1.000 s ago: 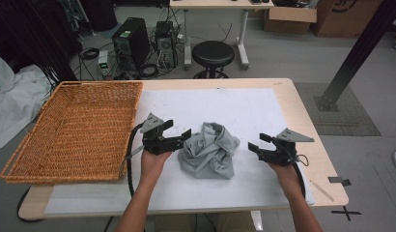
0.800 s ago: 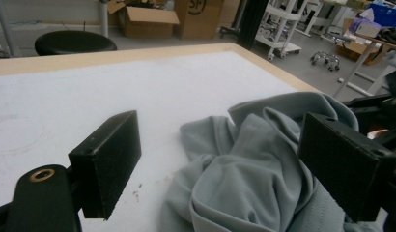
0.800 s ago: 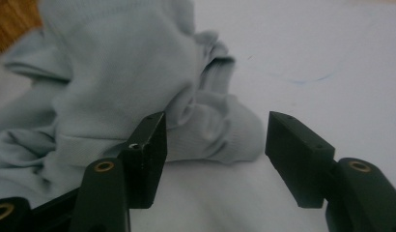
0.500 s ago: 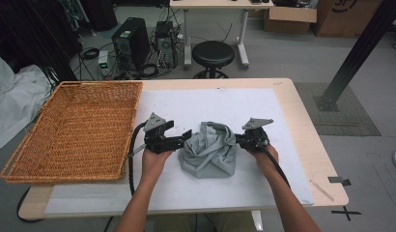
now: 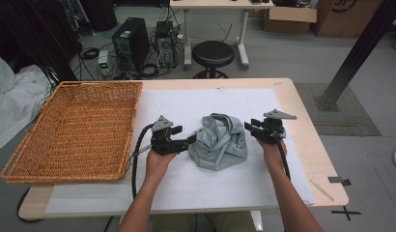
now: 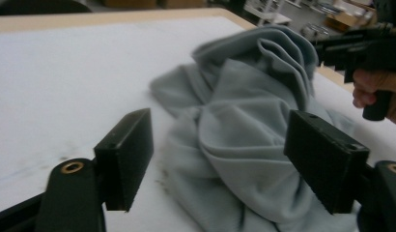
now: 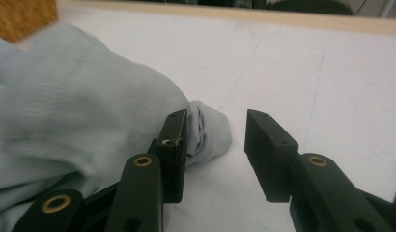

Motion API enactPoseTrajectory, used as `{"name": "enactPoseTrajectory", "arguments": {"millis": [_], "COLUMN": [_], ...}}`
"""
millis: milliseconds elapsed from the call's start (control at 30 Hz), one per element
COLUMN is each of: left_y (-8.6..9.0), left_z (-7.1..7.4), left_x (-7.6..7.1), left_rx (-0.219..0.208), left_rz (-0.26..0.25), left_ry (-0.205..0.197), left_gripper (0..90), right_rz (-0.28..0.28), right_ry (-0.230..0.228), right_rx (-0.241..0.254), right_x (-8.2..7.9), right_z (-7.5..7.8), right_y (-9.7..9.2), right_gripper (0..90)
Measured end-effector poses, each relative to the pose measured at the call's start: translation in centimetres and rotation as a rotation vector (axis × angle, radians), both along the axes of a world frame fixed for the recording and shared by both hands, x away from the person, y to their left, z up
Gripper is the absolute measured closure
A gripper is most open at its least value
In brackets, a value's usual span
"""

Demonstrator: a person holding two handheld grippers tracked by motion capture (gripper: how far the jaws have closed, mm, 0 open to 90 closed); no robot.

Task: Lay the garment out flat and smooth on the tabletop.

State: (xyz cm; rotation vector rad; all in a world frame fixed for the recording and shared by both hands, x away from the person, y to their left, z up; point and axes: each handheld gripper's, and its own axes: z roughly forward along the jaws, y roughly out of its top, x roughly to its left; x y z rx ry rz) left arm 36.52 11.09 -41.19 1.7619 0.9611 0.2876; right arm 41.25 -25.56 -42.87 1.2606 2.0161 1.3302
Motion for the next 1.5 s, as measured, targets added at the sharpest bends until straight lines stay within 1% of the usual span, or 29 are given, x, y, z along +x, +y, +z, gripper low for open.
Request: {"name": "enactPoseTrajectory", "arguments": {"millis": [33, 67, 133, 167, 200, 233, 300, 333, 400, 433, 467, 500, 633, 667, 733, 800, 867, 900, 967, 1100, 1167, 1233, 1267, 1300, 1333, 1367, 1433, 1467, 1500], "left_y": [-0.6, -0.6, -1.2, -1.3, -1.5, -1.5, -1.6, -1.6, -1.7, -1.8, -1.8, -1.7, -1.6, -1.7, -2.0, -2.2, -2.3, -2.3, -2.2, -1.9, -1.6, -1.1, -1.1, -0.9, -0.7, -0.4, 0.1, 0.3, 0.8], "left_z": [-0.4, -0.4, -0.9, -1.1, -1.5, -1.9, -2.1, -2.1, -2.2, -2.2, -2.2, -2.1, -2.0, -2.0, -2.1, -2.2, -2.3, -2.3, -2.3, -1.9, -1.8, -1.8, -1.8, -1.8, -1.8, -1.8, -1.6, -1.5, -1.4], "left_x": [0.1, 0.1, 0.4, 0.5, 0.9, 1.4, 1.5, 1.5, 1.4, 1.3, 1.1, 1.1, 1.1, 1.1, 1.1, 1.1, 1.0, 0.9, 0.8, 0.5, 0.3, -0.4, -0.4, -0.7, -1.1, -1.5, -2.4, -2.9, -4.0], "left_rx": [0.0, 0.0, 0.016, 0.017, -0.003, -0.039, -0.05, -0.052, -0.021, -0.006, 0.019, 0.014, 0.01, 0.021, 0.024, 0.042, 0.06, 0.072, 0.075, 0.077, 0.074, 0.076, 0.076, 0.077, 0.071, 0.061, 0.049, 0.039, 0.009], "left_rz": [-0.046, -0.046, -0.072, -0.077, -0.09, -0.107, -0.108, -0.121, -0.124, -0.132, -0.106, -0.1, -0.097, -0.085, -0.074, -0.078, -0.086, -0.091, -0.09, -0.086, -0.08, -0.071, -0.071, -0.069, -0.065, -0.063, -0.06, -0.061, -0.06], "left_ry": [0.023, 0.023, 0.056, 0.071, 0.107, 0.141, 0.149, 0.154, 0.162, 0.161, 0.151, 0.156, 0.142, 0.126, 0.12, 0.121, 0.12, 0.113, 0.11, 0.102, 0.094, 0.091, 0.091, 0.091, 0.089, 0.085, 0.071, 0.066, 0.05], "left_gripper": [29.1, 30.7, 31.3, 31.3, 32.1, 38.1, 39.6, 49.9, 52.9, 56.0, 75.1, 67.3, 63.8, 59.2, 57.3, 60.5, 78.4, 78.4, 84.1, 85.0, 85.0, 84.9, 84.9, 84.9, 84.9, 84.9, 84.9, 85.0, 84.9], "right_rz": [0.004, 0.004, 0.022, 0.022, 0.029, 0.067, 0.084, 0.115, 0.134, 0.154, 0.199, 0.208, 0.216, 0.212, 0.205, 0.205, 0.208, 0.208, 0.204, 0.21, 0.23, 0.239, 0.242, 0.243, 0.243, 0.24, 0.238, 0.239, 0.238], "right_ry": [-0.011, -0.011, -0.033, -0.033, -0.031, -0.025, -0.021, -0.014, -0.009, -0.005, 0.013, 0.018, 0.029, 0.031, 0.032, 0.032, 0.037, 0.037, 0.043, 0.051, 0.067, 0.088, 0.098, 0.089, 0.089, 0.047, 0.032, -0.01, -0.018], "right_rx": [0.006, 0.006, 0.002, 0.002, 0.003, 0.019, 0.016, 0.014, 0.022, 0.035, 0.06, 0.056, 0.053, 0.058, 0.069, 0.064, 0.057, 0.057, 0.053, 0.043, 0.01, -0.029, -0.04, -0.048, -0.048, -0.054, -0.041, -0.041, -0.033], "right_x": [-0.5, -0.5, -1.8, -1.8, -2.1, -2.9, -3.2, -3.8, -4.1, -4.3, -4.6, -4.7, -4.7, -4.7, -4.7, -4.8, -4.8, -4.8, -4.8, -4.7, -4.7, -4.7, -4.9, -5.1, -5.1, -5.9, -6.4, -7.6, -8.1], "right_z": [0.2, 0.2, 0.4, 0.4, 0.3, 0.2, 0.2, 0.1, 0.1, 0.0, -0.2, -0.3, -0.5, -0.5, -0.5, -0.5, -0.4, -0.4, -0.4, -0.4, -0.7, -0.9, -0.9, -0.8, -0.8, -0.3, 0.0, 0.6, 0.7], "right_y": [-0.3, -0.3, -0.9, -0.9, -0.9, -0.9, -0.8, -0.6, -0.6, -0.5, -0.3, -0.2, 0.4, 0.4, 0.5, 0.6, 0.7, 0.7, 0.8, 1.3, 2.1, 2.4, 2.4, 2.3, 2.3, 1.9, 1.5, 0.6, 0.1], "right_gripper": [58.3, 58.3, 56.5, 56.5, 55.3, 53.9, 53.5, 53.6, 53.5, 53.8, 53.5, 52.8, 49.6, 48.5, 48.0, 47.3, 46.3, 46.3, 45.9, 46.5, 52.2, 66.6, 77.6, 84.9, 84.9, 90.0, 90.0, 90.0, 90.0]}}
